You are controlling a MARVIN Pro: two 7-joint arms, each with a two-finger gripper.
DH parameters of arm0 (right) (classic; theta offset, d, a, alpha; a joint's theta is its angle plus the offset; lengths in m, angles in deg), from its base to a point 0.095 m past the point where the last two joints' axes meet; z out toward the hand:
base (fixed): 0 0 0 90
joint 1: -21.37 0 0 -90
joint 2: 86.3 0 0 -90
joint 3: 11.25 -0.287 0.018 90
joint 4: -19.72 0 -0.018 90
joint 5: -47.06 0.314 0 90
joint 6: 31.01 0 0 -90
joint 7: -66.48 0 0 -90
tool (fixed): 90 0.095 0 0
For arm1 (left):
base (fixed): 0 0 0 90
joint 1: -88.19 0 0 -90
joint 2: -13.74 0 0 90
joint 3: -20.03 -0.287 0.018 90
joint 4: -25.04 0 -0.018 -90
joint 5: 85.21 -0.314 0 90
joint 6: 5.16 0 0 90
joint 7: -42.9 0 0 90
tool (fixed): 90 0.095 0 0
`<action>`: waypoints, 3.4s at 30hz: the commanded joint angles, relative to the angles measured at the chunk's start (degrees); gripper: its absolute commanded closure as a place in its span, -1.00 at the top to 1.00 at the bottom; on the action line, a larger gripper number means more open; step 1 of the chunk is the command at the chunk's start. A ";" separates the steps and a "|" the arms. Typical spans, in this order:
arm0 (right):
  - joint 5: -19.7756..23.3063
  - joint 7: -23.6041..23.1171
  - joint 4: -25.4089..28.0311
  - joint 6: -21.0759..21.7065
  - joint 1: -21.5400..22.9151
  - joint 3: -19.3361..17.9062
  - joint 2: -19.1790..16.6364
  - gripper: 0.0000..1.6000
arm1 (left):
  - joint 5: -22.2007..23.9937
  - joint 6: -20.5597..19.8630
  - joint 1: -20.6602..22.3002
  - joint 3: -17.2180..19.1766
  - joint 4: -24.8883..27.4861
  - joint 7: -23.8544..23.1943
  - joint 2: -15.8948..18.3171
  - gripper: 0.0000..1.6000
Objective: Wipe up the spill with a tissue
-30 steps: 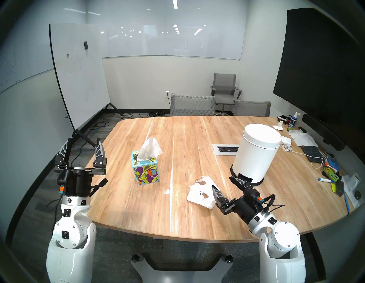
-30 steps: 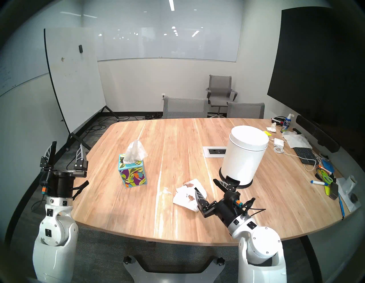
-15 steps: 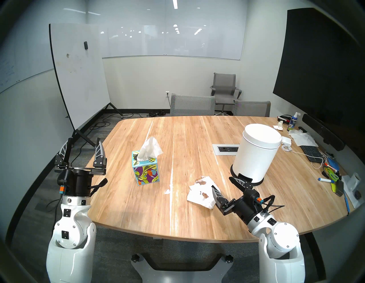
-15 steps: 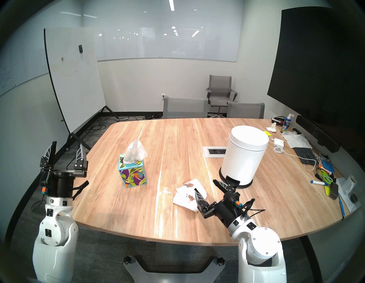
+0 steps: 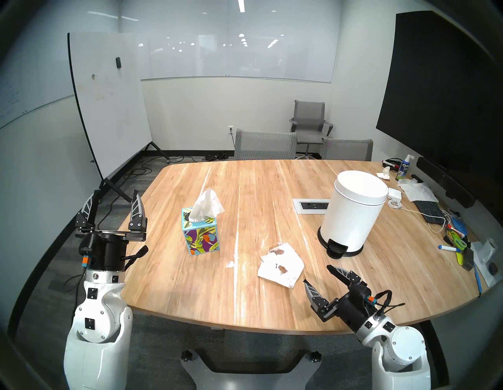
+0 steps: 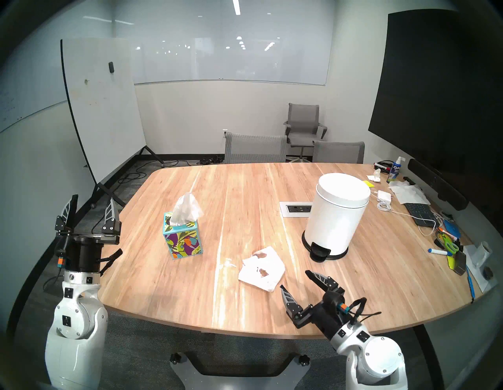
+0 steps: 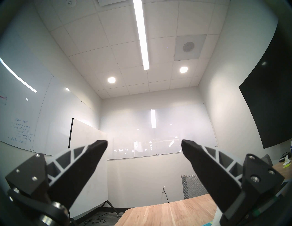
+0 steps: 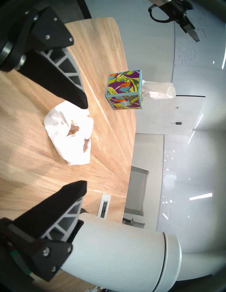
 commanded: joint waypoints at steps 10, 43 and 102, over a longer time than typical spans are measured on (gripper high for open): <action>6.00 -1.19 2.01 -3.49 -5.37 -6.75 1.68 -1.00 | -0.04 0.43 -0.13 0.10 1.22 0.07 -0.14 1.00; 1.20 3.53 -9.64 -2.65 6.31 -4.60 -0.42 -1.00 | -0.03 0.43 -0.11 0.10 1.20 0.07 -0.13 1.00; 1.66 8.45 -22.54 -6.91 19.38 -7.00 -1.54 -1.00 | -0.04 0.43 -0.13 0.10 1.23 0.07 -0.14 1.00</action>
